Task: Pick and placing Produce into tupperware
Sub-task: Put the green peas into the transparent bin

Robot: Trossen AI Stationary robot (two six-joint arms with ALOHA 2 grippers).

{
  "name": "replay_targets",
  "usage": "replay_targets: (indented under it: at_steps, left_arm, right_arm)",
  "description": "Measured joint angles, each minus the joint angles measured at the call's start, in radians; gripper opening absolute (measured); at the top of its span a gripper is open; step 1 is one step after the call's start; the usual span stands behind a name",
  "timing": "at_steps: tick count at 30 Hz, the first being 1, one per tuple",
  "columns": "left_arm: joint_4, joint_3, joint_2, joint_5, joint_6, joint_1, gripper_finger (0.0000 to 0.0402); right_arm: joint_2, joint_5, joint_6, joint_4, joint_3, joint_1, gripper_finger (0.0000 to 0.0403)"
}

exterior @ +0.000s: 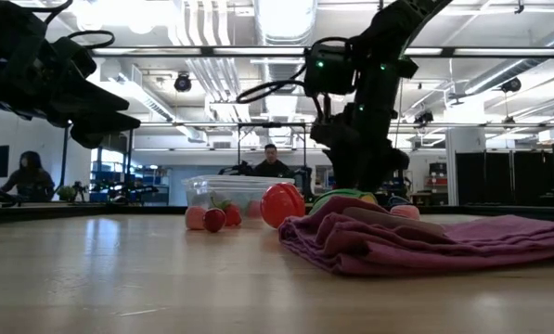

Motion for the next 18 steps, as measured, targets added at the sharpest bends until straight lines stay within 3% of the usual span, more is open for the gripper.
replay_targets:
  at_steps: [18]
  left_arm:
    - [0.000, 0.000, -0.001, 0.000, 0.000, 0.000, 0.0224]
  right_arm:
    - [0.000, 0.008, 0.078, 0.120, -0.104, 0.044, 0.0215]
